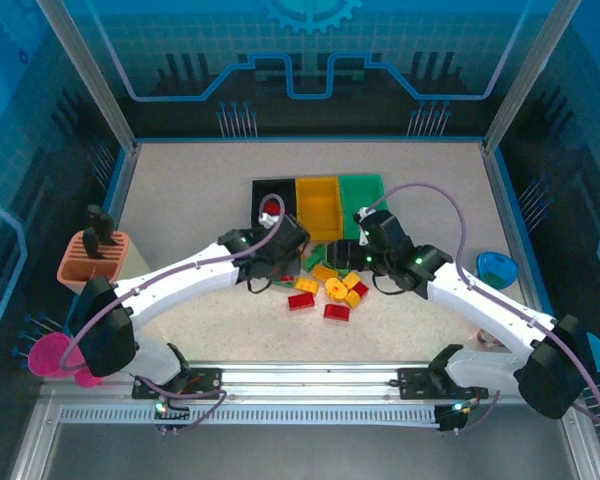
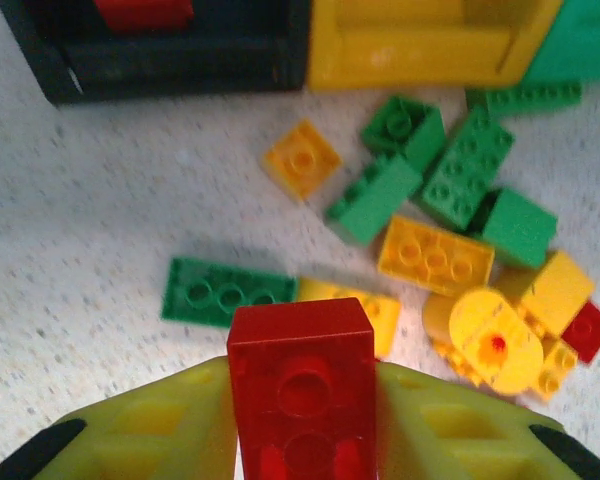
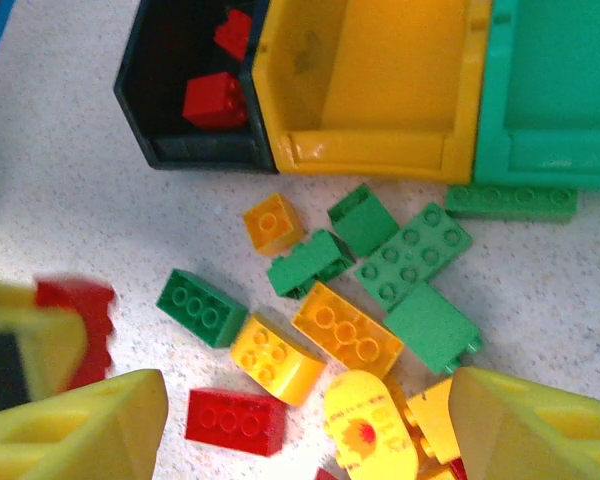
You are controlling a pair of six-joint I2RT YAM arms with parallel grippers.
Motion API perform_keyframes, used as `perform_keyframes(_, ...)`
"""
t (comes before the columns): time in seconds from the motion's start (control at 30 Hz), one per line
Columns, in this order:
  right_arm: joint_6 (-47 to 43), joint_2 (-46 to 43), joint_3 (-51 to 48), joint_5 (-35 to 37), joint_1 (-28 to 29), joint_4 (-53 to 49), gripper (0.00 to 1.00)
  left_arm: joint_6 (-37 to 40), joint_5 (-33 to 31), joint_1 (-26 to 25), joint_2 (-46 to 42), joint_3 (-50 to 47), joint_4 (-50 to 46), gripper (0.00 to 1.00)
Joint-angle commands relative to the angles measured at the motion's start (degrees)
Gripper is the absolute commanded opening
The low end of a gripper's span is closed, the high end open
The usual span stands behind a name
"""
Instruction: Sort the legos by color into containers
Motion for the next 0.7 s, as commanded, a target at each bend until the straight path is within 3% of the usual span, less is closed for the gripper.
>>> perform_keyframes(0.0, 1.4, -2.4, -2.3, 0.9, -0.6, 0.2, 0.75, 5.3, -1.0, 4.0, -0.4, 3.5, 0.9, 0.37)
perform_keyframes(0.23, 2.7, -5.8, -6.1, 0.9, -0.6, 0.0, 0.75, 8.9, 0.5, 11.9, 3.7, 6.7, 5.0, 0.37)
perform_keyframes(0.67, 3.5, -10.7, -9.7, 1.1, -0.7, -1.9, 0.75, 13.1, 3.9, 20.5, 18.3, 16.5, 10.8, 0.37)
